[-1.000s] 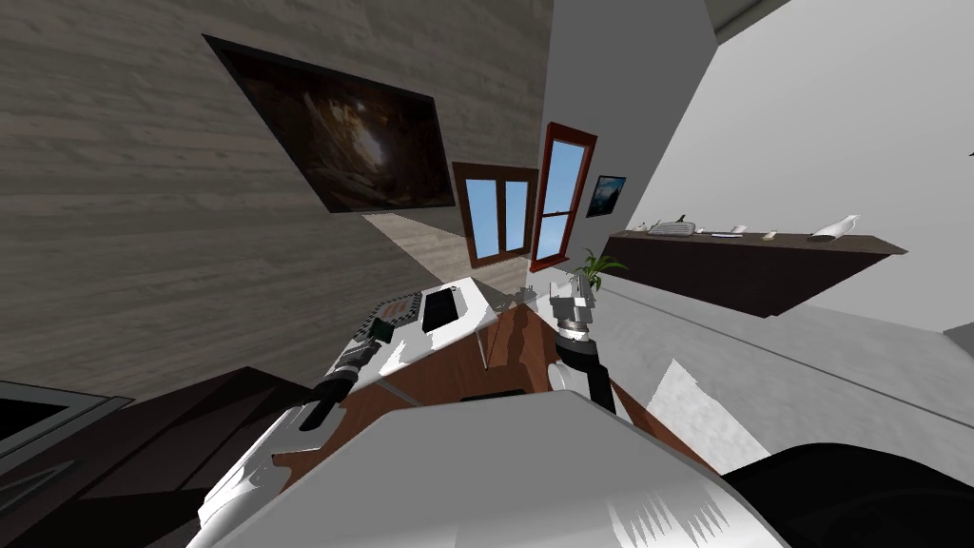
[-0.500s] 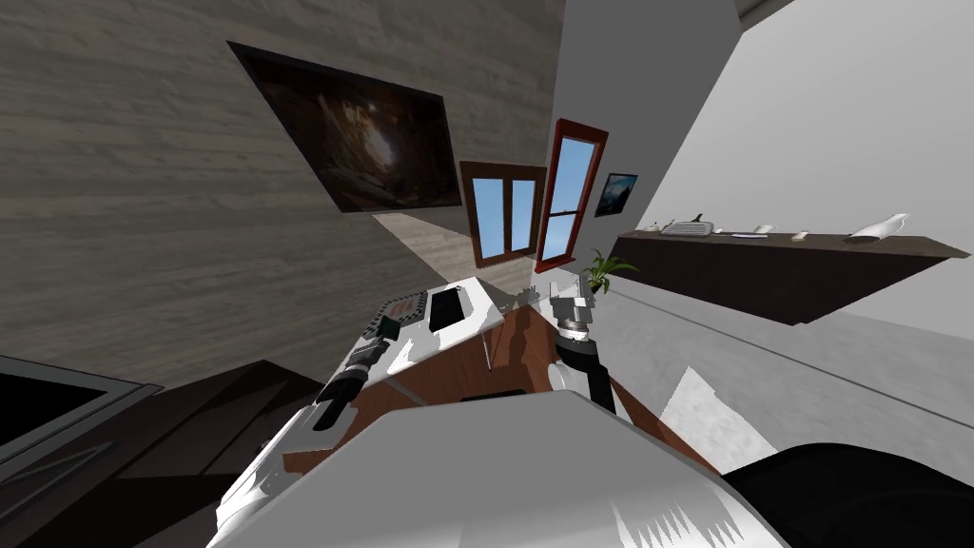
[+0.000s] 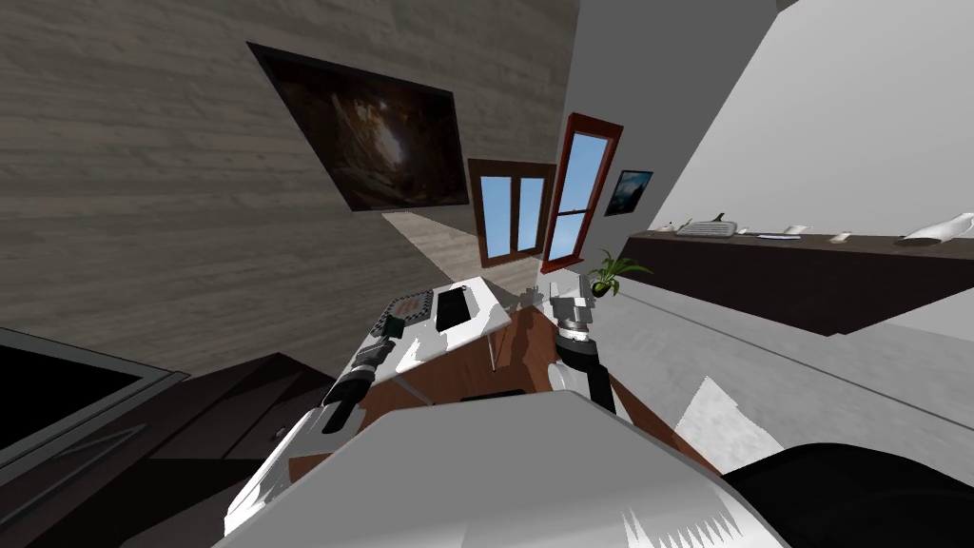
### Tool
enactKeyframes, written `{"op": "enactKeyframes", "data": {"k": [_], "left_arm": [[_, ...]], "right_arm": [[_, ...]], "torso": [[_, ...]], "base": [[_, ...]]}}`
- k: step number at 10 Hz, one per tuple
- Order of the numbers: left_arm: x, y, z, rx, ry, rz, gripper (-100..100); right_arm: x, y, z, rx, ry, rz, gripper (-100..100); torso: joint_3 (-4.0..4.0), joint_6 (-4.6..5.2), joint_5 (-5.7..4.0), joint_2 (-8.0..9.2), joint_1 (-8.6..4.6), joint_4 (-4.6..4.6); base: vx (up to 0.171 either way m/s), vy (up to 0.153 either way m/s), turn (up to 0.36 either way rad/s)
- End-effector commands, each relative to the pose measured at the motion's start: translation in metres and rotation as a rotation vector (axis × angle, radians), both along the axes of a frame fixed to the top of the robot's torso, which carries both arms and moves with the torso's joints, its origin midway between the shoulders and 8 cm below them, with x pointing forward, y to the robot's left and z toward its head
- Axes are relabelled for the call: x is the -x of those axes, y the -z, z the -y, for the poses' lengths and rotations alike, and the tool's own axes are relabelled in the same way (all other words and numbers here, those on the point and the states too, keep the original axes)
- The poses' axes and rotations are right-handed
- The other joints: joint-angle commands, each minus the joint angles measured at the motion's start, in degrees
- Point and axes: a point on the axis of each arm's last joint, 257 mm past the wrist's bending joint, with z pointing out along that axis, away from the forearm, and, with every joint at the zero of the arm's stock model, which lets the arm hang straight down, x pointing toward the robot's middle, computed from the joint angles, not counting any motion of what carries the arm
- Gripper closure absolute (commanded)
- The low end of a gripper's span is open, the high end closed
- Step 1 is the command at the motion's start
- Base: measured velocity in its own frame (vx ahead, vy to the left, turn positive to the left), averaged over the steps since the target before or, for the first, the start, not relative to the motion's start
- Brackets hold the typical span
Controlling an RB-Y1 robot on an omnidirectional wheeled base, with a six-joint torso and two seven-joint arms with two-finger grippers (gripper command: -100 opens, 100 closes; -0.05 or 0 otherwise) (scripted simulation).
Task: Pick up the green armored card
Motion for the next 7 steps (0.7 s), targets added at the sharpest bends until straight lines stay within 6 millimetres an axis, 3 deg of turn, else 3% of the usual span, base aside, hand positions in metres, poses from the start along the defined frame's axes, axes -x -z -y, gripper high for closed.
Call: {"op": "enactKeyframes", "data": {"k": [1,2,4,6,7], "left_arm": [[-0.008,-0.021,0.007,-0.009,0.021,0.040,100],[0.006,-0.004,0.016,0.008,-0.013,0.002,100],[-0.002,-0.029,0.026,-0.003,0.011,0.051,100],[-0.002,-0.031,0.027,-0.005,0.011,0.052,100],[-0.003,-0.032,0.028,-0.005,0.013,0.056,0]], "right_arm": [[0.000,0.000,0.000,0.000,0.000,0.000,0],[0.000,0.000,0.000,0.000,0.000,0.000,0],[0.000,0.000,0.000,0.000,0.000,0.000,0],[0.000,0.000,0.000,0.000,0.000,0.000,0],[0.000,0.000,0.000,0.000,0.000,0.000,0]], "torso": [[0.00,0.00,0.00,0.00,0.00,0.00],[0.03,0.02,-0.04,0.03,-0.13,0.02],[-0.01,-0.05,0.04,-0.02,0.11,-0.01],[0.03,0.00,-0.01,0.04,-0.13,0.01],[0.03,-0.02,0.01,0.07,-0.14,0.00]], "base": [[0.006,0.013,-0.006],[0.033,0.065,0.121],[0.027,0.054,0.050],[0.004,0.005,-0.010],[0.000,0.000,0.000]]}}
